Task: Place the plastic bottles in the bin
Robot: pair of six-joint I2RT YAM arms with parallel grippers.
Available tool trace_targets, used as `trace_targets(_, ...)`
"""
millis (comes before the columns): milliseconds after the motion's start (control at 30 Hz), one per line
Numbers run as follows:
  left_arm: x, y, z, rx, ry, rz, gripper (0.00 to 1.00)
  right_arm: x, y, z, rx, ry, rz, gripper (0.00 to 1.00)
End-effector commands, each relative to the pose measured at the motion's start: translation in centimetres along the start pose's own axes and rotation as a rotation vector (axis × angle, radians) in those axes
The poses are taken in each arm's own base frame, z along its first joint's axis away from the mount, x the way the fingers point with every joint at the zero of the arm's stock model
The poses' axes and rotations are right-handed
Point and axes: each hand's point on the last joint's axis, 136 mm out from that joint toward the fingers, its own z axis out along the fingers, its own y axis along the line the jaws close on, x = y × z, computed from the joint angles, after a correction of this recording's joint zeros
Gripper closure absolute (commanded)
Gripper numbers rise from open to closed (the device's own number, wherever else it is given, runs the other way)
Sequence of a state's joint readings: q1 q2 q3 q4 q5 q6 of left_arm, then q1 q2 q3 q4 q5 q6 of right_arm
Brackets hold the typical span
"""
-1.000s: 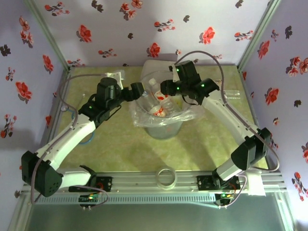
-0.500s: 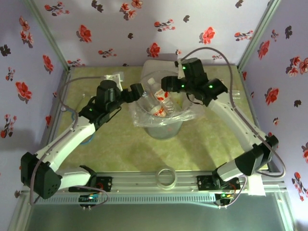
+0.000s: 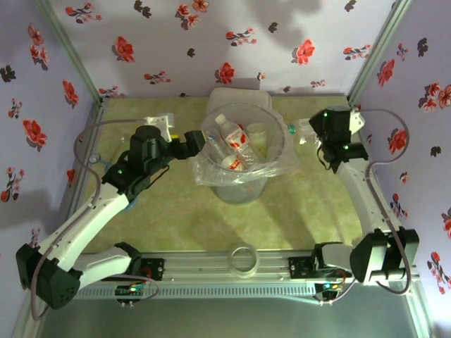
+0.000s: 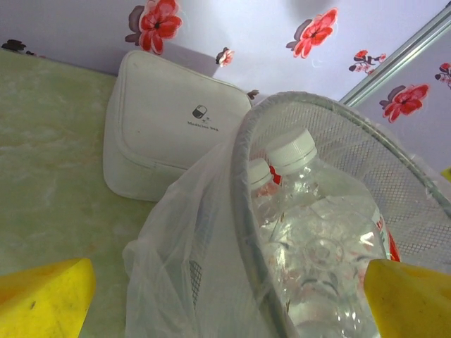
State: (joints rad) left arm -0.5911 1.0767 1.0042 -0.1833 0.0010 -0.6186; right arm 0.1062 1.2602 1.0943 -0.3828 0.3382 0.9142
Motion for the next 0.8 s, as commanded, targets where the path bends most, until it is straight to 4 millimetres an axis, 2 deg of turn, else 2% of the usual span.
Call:
trace_targets(0,-0.6,-0.6,-1.3,0.034,-0.038,-0.003,0.01,-1.8,-1.9,2.1,0.060,-0.184,0.270,0.17)
trace_targets(133,-0.9,-0.4,-2.6,0.029,-0.063,-0.007,0.01,-0.6,-4.9,6.1,0.150,-0.220,0.364,0.18)
trace_targets(333,-1.0,0.8,-4.5,-0.020,-0.084,-0.005,0.01,-0.1,-7.1,11.0,0.249,-0.202,0.393,0.19)
trace_targets(433,-0.9,1.4,-4.6,-0.038,-0.089,-0.012,0.01,0.0,-7.5,13.6,0.278,-0.176,0.358,0.19)
trace_targets(533,-0.9,1.7,-4.3,-0.047,-0.083,-0.014,0.01,0.3,-6.7,16.3,0.249,-0.126,0.327,0.18)
trace_targets(633,-1.0,1.6,-4.0,-0.049,-0.079,-0.007,0.01,0.7,-6.5,17.7,0.237,-0.116,0.326,0.19)
trace_targets(767,-1.0,1.6,-4.0,-0.050,-0.079,-0.006,0.01,2.2,-7.3,19.4,0.271,-0.068,0.354,0.19)
